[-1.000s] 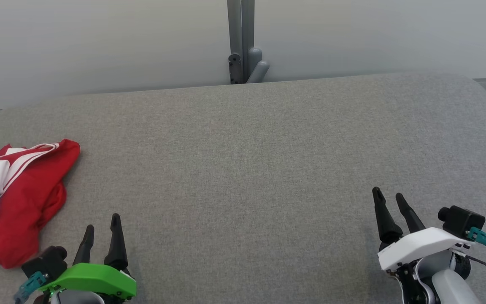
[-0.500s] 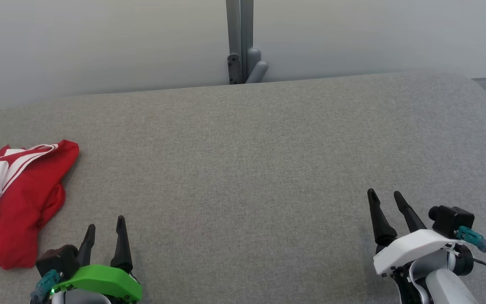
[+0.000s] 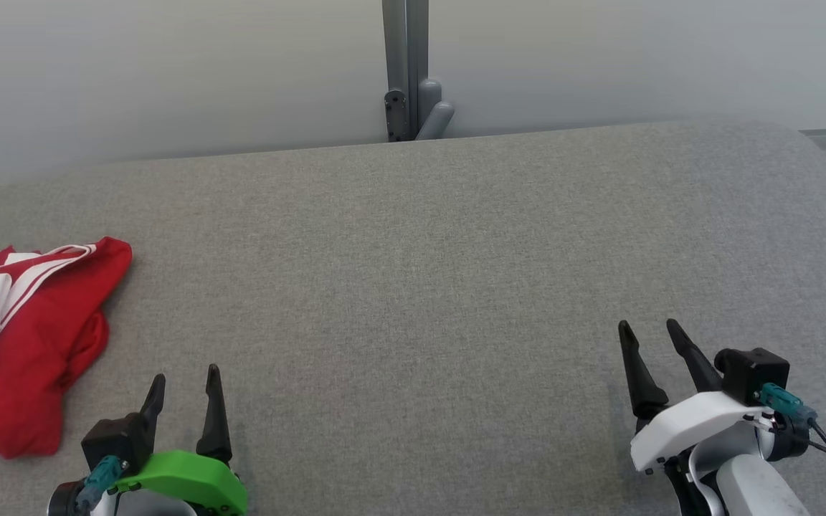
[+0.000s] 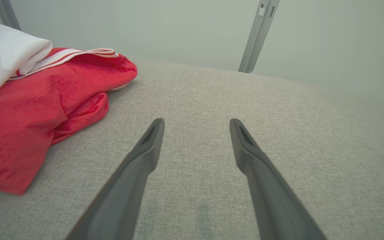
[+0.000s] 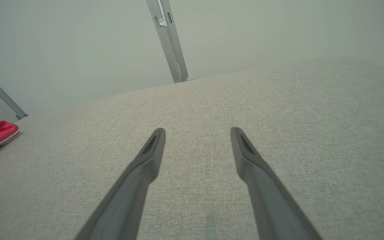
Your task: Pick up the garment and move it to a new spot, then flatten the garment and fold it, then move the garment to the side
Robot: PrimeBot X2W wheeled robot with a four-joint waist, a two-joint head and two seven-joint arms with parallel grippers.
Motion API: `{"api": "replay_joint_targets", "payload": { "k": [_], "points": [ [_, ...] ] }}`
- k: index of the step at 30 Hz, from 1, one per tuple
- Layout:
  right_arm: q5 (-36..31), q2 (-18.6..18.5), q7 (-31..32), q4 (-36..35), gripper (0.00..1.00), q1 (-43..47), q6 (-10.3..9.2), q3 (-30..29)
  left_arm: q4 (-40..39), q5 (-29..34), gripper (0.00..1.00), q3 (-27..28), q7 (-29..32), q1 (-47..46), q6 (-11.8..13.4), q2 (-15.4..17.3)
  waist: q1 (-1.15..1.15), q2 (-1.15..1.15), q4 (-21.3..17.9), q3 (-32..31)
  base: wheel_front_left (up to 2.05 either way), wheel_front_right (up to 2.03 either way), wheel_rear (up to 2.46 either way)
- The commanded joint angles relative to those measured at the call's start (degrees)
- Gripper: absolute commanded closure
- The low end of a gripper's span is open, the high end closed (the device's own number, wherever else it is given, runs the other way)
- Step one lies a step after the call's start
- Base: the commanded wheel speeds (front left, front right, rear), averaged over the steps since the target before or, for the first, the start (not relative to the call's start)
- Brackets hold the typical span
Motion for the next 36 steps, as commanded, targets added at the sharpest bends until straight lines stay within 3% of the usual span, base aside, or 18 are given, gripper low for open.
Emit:
{"api": "replay_joint_targets", "payload": {
  "k": [1, 25, 30, 36],
  "points": [
    [-1.57, -0.37, -0.60, 0.00, 0.00, -0.95, 0.01, -0.04, -0.33, 1.34, 0.00, -0.19, -0.47, -1.07, 0.44, 0.55, 0.00, 0.00, -0.02, 0.00, 0.00, 0.00, 0.00],
    [-14.19, -0.11, -3.13, 1.06, 0.00, -0.74, 0.01, -0.91, 1.12, 11.56, 0.00, -0.28, -3.39, -0.82, 0.65, 0.28, 0.00, 0.00, 0.79, 0.23, 0.00, 0.00, 0.00],
    [-15.94, -0.41, -3.59, 0.81, 0.00, -0.50, 0.01, 0.25, 1.66, 13.36, 0.00, -0.15, -3.88, -0.92, 1.08, 0.17, 0.00, 0.00, 4.11, 0.23, 0.00, 0.00, 0.00],
    [-15.27, -0.11, -3.53, 0.24, 0.00, -0.27, 0.01, 2.68, 2.71, 12.64, 0.00, 1.44, -3.72, 0.58, 1.43, 0.12, 0.00, 0.00, 11.73, -0.30, 0.00, 0.00, 0.00]
  ]
}}
